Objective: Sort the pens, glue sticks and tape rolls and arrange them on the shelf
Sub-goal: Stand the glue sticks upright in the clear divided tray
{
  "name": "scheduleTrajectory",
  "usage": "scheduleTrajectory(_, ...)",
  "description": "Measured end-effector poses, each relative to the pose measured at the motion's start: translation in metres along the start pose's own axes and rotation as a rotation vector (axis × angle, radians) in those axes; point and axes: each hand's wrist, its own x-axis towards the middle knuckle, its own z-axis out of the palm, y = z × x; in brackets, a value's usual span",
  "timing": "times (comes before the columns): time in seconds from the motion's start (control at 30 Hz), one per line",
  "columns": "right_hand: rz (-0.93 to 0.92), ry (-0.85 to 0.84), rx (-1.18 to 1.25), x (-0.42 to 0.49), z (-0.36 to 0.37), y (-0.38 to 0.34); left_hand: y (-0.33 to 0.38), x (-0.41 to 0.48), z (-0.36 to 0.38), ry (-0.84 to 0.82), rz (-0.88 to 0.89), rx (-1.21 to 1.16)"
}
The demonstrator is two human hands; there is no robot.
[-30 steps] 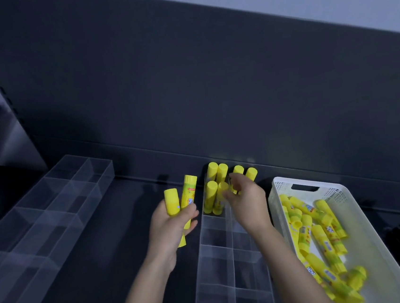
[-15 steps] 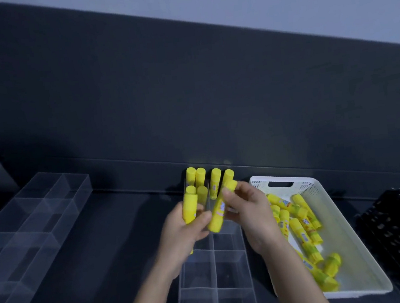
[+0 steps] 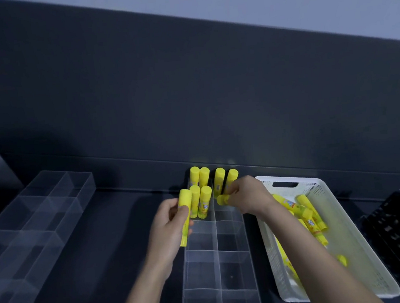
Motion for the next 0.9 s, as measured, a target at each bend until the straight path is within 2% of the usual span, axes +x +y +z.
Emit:
scheduleTrajectory(0.17, -0.028, -0.041, -0.180, 0.006, 0.003, -0.010, -0.001, -0.002, -0.004, -0.023, 0.038, 0.021)
scheduleTrajectory(0.63, -0.181, 0.028, -0.173, 0.012, 0.023, -0.005, 0.000, -0.006, -0.002, 0.007, 0.077, 0.064)
scheduleTrajectory(0.73, -0.204, 0.106, -0.160, 0.004, 0.015, 0.000, 0.000, -0.007, -0.001, -0.012, 0.083, 0.063)
scheduleTrajectory(0.83, -0.236, 0.257, 0.098, -0.013, 0.000, -0.002, -0.001, -0.006, 0.004, -0.031, 0.082, 0.065)
scheduleTrajectory(0.9, -0.278, 0.162, 0.371, -0.028, -0.007, -0.007, 0.000, -0.005, 0.011, -0.058, 0.101, 0.061)
